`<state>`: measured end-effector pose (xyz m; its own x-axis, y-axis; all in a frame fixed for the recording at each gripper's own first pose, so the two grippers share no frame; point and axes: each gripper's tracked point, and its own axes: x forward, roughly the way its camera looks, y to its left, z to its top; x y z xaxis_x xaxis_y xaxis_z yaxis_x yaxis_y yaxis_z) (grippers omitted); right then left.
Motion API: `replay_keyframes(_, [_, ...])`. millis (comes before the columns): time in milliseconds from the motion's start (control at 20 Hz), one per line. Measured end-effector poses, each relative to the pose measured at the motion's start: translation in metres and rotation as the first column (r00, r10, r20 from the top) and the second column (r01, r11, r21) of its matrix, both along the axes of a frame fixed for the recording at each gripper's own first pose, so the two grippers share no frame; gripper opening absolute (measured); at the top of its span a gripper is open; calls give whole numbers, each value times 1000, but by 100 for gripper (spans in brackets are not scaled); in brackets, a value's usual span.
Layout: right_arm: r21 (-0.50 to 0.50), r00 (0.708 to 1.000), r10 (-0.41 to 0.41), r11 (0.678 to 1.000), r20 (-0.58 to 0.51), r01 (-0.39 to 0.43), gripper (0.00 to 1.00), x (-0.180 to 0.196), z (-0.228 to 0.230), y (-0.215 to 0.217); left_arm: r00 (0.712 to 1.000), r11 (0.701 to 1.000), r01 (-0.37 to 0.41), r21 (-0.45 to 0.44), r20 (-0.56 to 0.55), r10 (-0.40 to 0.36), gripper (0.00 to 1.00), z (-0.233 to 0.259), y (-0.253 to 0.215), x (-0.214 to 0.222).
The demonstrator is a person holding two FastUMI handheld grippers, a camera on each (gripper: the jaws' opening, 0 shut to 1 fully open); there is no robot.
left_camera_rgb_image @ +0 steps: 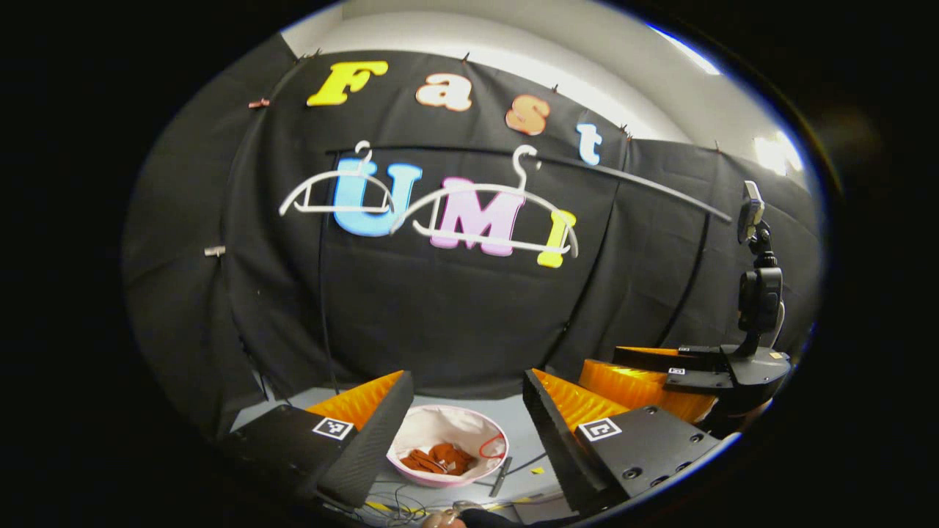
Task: Grasp the clothes on the hanger with both hands and then place them into the laundry hamper below.
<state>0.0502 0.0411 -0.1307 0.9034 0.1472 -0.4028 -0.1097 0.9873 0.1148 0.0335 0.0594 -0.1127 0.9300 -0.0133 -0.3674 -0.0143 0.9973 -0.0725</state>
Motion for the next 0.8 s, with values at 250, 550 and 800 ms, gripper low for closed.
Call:
replay_keyframes(250, [11,978,-19,1000,209,17,100,-40,80,14,986,1000,10,26,164,-14,95,62,-10,-56])
replay_keyframes(550, [-12,944,-28,999,328,34,93,-79,133,7,930,994,9,107,365,-47,92,144,-28,-92])
replay_keyframes(800, [15,905,-61,998,421,61,100,-89,175,-11,910,992,31,126,406,-79,95,160,-49,-93])
